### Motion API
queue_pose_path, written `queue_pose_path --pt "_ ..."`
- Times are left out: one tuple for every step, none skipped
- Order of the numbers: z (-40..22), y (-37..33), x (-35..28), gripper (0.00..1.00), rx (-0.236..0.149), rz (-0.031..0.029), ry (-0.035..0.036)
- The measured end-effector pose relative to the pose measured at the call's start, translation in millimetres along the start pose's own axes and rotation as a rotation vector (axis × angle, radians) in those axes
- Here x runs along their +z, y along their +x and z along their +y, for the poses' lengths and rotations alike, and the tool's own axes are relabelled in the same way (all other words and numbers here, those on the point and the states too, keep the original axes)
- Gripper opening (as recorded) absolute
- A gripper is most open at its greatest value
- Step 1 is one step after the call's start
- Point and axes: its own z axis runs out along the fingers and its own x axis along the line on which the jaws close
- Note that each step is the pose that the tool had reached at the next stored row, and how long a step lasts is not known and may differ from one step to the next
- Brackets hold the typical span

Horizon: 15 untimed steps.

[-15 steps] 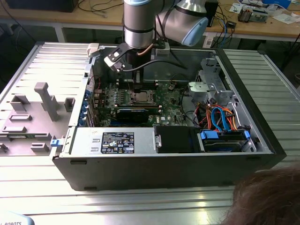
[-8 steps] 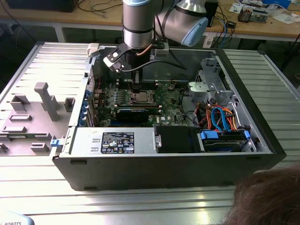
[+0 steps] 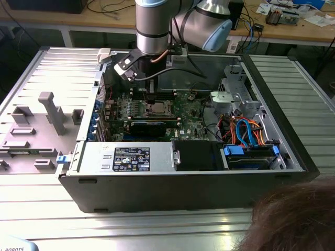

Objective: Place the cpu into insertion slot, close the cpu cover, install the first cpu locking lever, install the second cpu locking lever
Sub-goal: 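Close the cpu cover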

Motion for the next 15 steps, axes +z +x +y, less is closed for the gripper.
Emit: queue_pose_path --pt "-0.4 0.0 0.1 0.11 0.0 -0.0001 0.0" --pt "-1.0 0.0 0.3 0.11 0.0 0.0 0.0" --pt "-1.4 0.0 0.5 0.11 0.0 -0.0001 0.0" --pt "-1.8 0.0 0.7 0.11 0.0 -0.0002 0.0001" --pt "-2.2 0.0 0.9 0.11 0.0 -0.0002 0.0001" --pt "-2.6 0.0 1.0 0.11 0.0 -0.0001 0.0001" --pt "-2.9 0.0 1.2 0.11 0.0 -0.0001 0.0001" --pt "-3.4 0.0 1.4 0.11 0.0 -0.0001 0.0" --pt "-3.7 0.0 1.5 0.11 0.0 -0.0001 0.0" --pt "-4.0 0.0 1.6 0.11 0.0 -0.0001 0.0" --pt "-4.6 0.0 1.8 0.11 0.0 -0.0001 0.0001" --pt "-5.1 0.0 2.1 0.11 0.0 -0.0001 0.0" --pt "-5.4 0.0 2.2 0.11 0.0 -0.0001 0.0" --pt "-6.0 0.1 2.4 0.11 0.0 0.0 0.0" --pt "-6.3 0.1 2.5 0.11 0.0 0.0 0.0"
